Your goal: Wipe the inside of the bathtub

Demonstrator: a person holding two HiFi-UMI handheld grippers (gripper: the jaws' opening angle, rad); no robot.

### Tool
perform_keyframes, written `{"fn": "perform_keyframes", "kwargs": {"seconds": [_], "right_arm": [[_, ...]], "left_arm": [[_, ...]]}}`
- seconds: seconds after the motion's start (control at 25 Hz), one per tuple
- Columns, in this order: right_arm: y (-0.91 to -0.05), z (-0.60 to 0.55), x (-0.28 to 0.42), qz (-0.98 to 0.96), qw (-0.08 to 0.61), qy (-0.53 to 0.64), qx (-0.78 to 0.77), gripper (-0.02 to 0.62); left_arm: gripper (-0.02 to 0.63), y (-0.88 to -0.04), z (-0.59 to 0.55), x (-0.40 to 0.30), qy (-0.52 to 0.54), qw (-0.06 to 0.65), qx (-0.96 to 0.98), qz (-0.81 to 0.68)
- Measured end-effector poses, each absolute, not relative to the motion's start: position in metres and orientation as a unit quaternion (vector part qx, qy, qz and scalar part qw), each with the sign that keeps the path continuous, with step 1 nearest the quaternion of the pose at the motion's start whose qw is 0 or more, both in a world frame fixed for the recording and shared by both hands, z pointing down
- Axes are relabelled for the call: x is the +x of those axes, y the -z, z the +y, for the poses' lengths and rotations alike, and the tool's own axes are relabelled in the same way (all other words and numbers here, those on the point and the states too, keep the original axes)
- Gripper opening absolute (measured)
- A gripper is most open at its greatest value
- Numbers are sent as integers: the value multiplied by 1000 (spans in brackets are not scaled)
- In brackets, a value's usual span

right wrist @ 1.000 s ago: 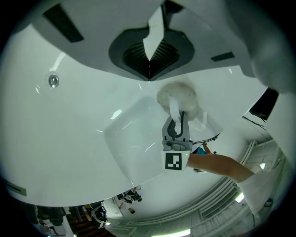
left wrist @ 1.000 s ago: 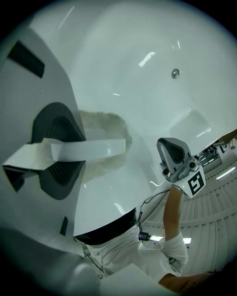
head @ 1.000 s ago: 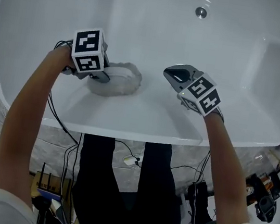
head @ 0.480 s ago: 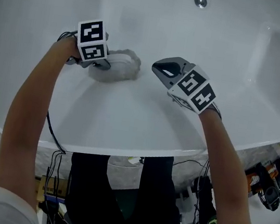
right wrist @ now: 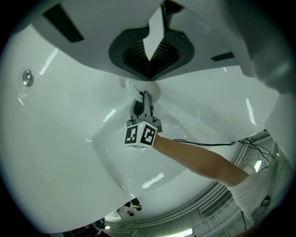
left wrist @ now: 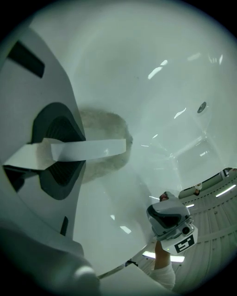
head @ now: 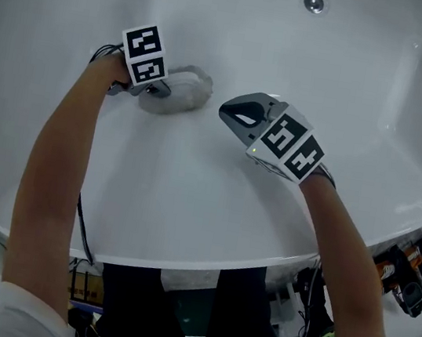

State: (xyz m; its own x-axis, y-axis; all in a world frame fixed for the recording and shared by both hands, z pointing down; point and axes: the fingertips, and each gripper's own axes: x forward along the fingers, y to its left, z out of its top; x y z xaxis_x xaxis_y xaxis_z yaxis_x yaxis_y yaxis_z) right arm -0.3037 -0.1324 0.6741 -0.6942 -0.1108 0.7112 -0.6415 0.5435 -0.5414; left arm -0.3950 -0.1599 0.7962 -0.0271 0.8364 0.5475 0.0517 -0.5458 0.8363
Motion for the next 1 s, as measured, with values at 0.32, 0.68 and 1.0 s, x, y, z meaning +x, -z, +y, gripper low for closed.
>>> {"fn": "perform_keyframes", "kwargs": {"seconds": [0.32, 0.68, 1.0], "right_arm": [[-684, -134, -320, -817, 319, -423, 228, 19], [-693, -142, -327, -817, 319, -423, 228, 18], [-692, -143, -328, -824, 319, -414, 217, 18]], "left_arm": [[98, -815, -169, -415, -621, 290, 635, 356], [100, -819, -197, -472, -684, 237, 578, 377], [100, -810, -200, -491, -720, 233, 539, 370]]}}
